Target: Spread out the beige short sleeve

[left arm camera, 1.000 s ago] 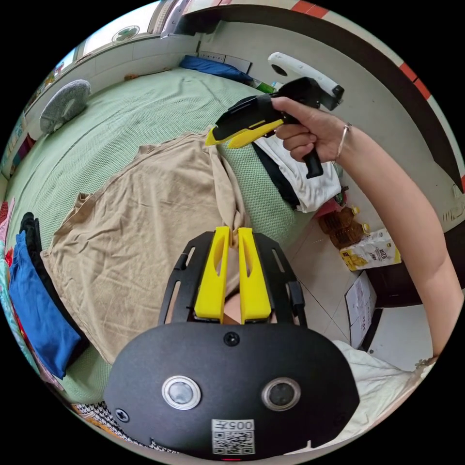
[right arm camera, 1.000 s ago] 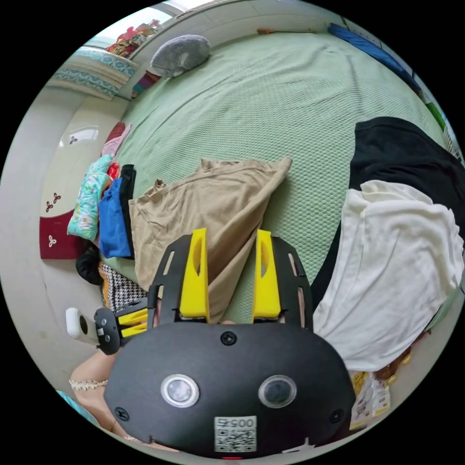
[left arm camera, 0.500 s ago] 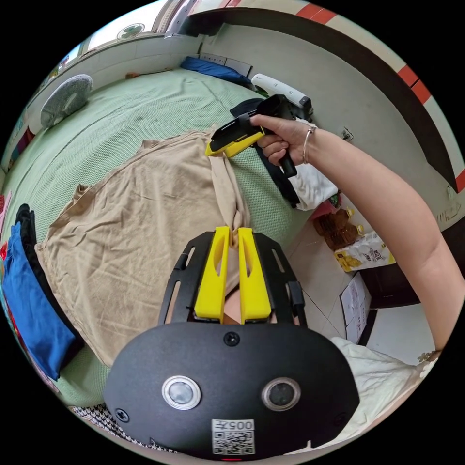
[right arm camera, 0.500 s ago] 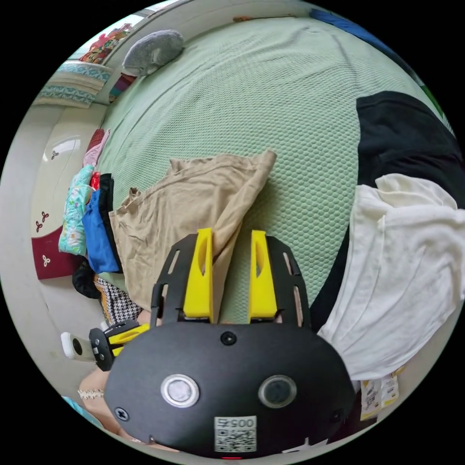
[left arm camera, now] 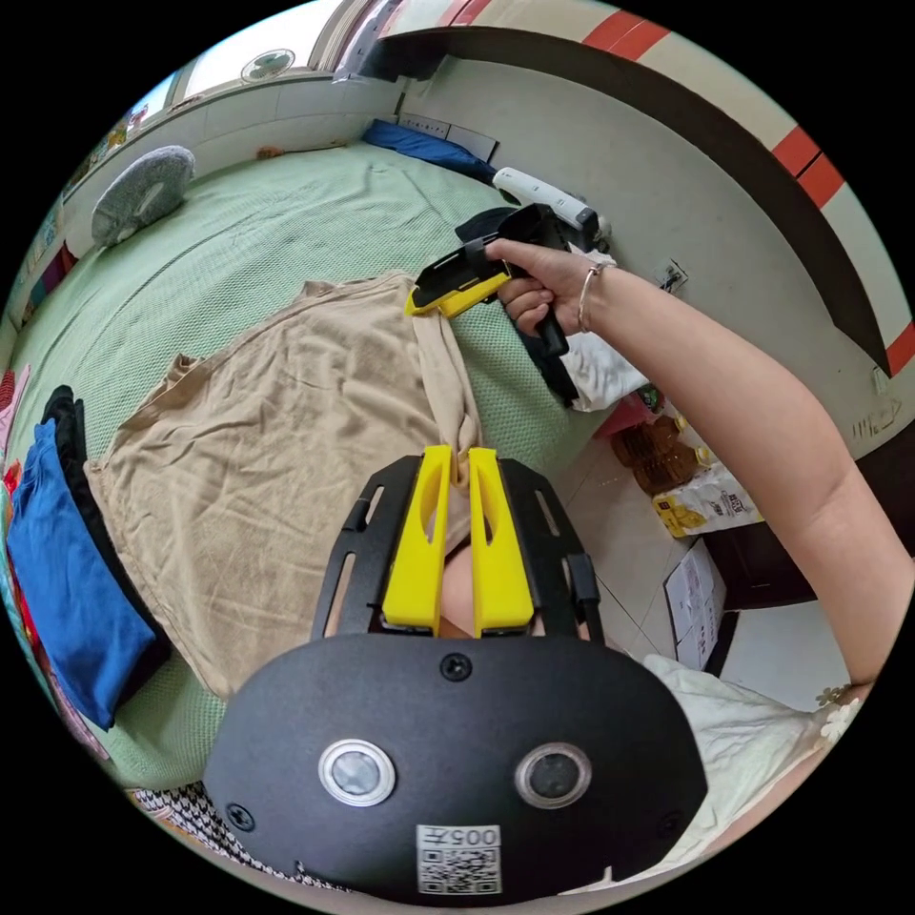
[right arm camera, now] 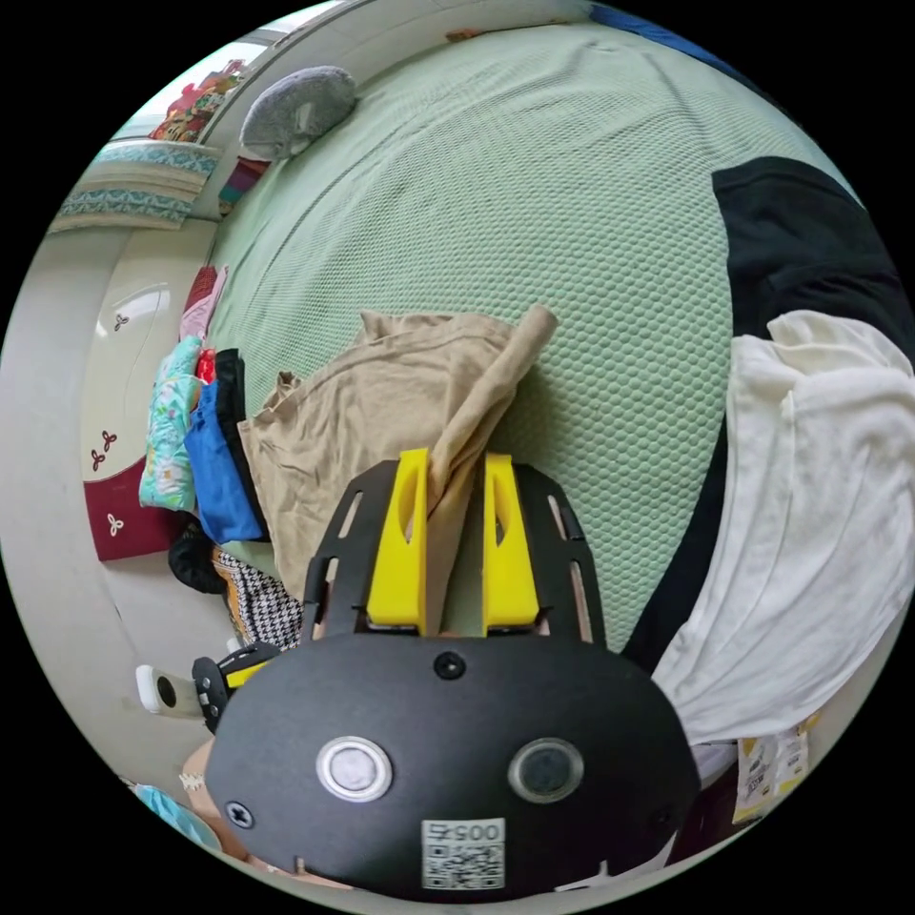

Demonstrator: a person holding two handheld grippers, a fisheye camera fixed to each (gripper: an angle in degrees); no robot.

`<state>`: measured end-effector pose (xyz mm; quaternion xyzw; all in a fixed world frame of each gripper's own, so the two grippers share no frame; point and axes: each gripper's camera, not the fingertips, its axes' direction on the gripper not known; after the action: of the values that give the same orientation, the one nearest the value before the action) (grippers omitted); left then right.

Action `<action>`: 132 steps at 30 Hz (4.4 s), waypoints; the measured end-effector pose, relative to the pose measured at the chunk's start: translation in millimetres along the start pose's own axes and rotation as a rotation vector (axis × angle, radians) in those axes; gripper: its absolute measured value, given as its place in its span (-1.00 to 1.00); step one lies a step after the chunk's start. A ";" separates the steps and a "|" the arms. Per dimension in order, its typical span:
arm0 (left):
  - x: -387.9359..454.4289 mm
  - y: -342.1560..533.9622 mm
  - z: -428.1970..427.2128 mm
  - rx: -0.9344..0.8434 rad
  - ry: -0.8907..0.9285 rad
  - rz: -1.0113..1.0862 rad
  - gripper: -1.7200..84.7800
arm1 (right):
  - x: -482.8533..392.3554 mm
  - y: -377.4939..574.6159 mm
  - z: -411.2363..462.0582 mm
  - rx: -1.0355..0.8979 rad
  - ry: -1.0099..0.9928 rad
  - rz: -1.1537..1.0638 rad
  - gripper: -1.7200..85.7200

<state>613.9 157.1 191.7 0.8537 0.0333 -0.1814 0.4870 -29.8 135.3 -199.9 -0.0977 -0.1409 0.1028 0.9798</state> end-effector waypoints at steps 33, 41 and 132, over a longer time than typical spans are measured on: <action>-34.6 32.3 -132.0 0.176 0.217 -0.010 -0.85 | -180.1 72.7 65.7 0.155 0.593 -0.147 -0.99; -132.0 99.1 -159.9 0.167 0.090 -0.229 -0.85 | -307.0 58.7 237.6 0.012 0.631 -0.372 -0.98; -153.1 134.2 -145.4 -0.184 -0.149 -0.318 -0.75 | -47.9 139.6 306.9 0.296 0.365 -0.360 -0.71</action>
<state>542.9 227.8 420.9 0.7739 0.1481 -0.3150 0.5291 -190.0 308.2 45.9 0.0559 0.0393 -0.0727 0.9950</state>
